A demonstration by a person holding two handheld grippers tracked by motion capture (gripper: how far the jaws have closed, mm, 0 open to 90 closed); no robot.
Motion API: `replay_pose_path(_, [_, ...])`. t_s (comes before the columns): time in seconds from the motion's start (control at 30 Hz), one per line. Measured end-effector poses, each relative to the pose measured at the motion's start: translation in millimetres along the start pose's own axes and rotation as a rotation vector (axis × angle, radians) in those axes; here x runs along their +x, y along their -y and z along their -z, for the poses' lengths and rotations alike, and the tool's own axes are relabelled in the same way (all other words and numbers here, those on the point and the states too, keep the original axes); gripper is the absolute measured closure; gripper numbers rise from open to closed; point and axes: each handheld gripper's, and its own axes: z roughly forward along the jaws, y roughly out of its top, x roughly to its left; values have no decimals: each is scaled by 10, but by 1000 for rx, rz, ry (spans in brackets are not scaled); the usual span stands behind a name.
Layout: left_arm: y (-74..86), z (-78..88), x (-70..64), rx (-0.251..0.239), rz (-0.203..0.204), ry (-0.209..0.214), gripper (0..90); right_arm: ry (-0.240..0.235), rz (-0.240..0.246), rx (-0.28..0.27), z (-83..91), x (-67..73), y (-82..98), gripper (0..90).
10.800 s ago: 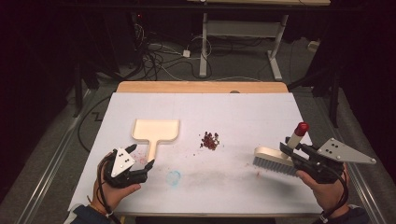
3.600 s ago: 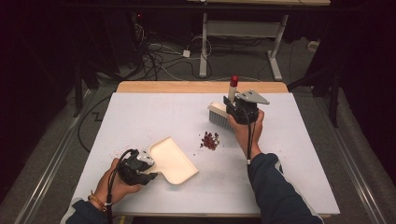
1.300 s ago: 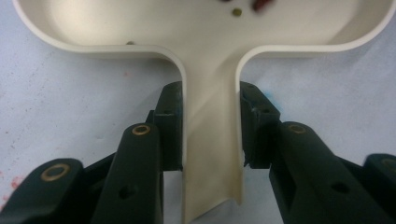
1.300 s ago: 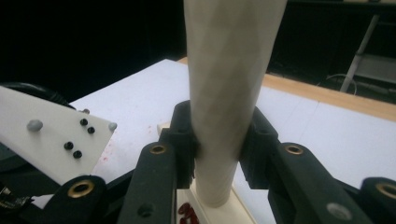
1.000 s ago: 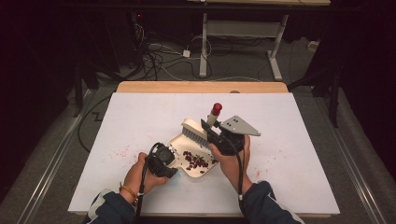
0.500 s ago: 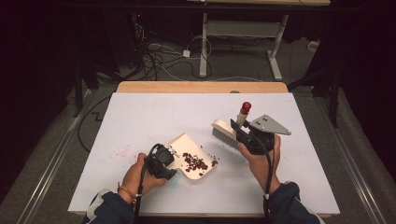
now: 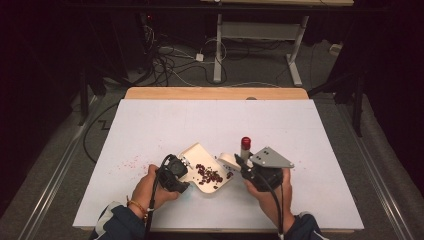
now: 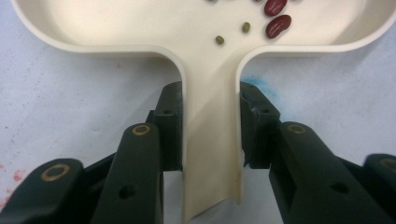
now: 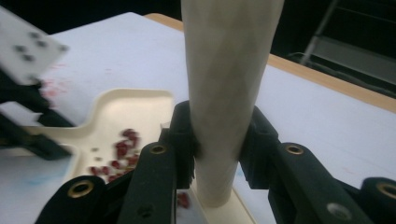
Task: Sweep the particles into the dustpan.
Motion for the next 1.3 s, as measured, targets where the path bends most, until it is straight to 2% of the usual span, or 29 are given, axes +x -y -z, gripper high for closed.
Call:
replay_pose_path(0.03, [2, 0, -2, -2, 2, 0, 641, -5, 2, -7, -7, 57, -12, 703])
replay_pose_path(0.1, [7, 2, 3, -4, -4, -3, 641, -47, -12, -22, -8, 141, -34, 703])
replay_pose_path(0.13, [7, 2, 3, -5, -5, -2, 641, -52, 6, -27, -4, 178, -46, 704])
replay_pose_path(0.27, [9, 2, 4, -6, -6, -2, 641, -102, -6, -56, 29, 208, -72, 704])
replay_pose_path(0.3, [9, 2, 4, -6, -6, -2, 641, -95, -5, -63, 40, 198, -77, 704])
replay_pose_path(0.43, [9, 2, 0, -6, -9, -4, 641, -79, -10, -92, 72, 89, -110, 704])
replay_pose_path(0.5, [13, 3, 7, -6, -12, -1, 641, -82, -17, -106, 99, 3, -134, 703])
replay_pose_path(0.67, [19, 0, 8, -11, -7, 3, 641, -53, -39, -138, 118, -223, -201, 703])
replay_pose_path(0.8, [19, -1, 19, -10, -8, 10, 641, -27, -35, -150, 32, -369, -241, 703])
replay_pose_path(0.87, [22, -2, 20, -11, -4, 11, 641, -8, 3, -152, -54, -397, -254, 703])
replay_pose_path(0.93, [23, -1, 24, -12, -3, 14, 641, 13, 17, -158, -151, -428, -251, 703])
replay_pose_path(1.0, [25, 0, 38, -12, 0, 23, 641, 13, 24, -166, -253, -433, -242, 703])
replay_pose_path(1.1, [6, 7, 52, 3, -6, 32, 641, 35, 91, -167, -408, -375, -217, 703])
replay_pose_path(1.17, [-16, 11, 61, 19, -11, 35, 641, 17, 110, -140, -502, -344, -190, 703])
replay_pose_path(1.23, [-33, 14, 64, 34, -15, 34, 641, -27, 115, -125, -567, -330, -155, 703])
replay_pose_path(1.3, [-39, 15, 65, 39, -11, 35, 641, -52, 125, -122, -582, -306, -143, 703])
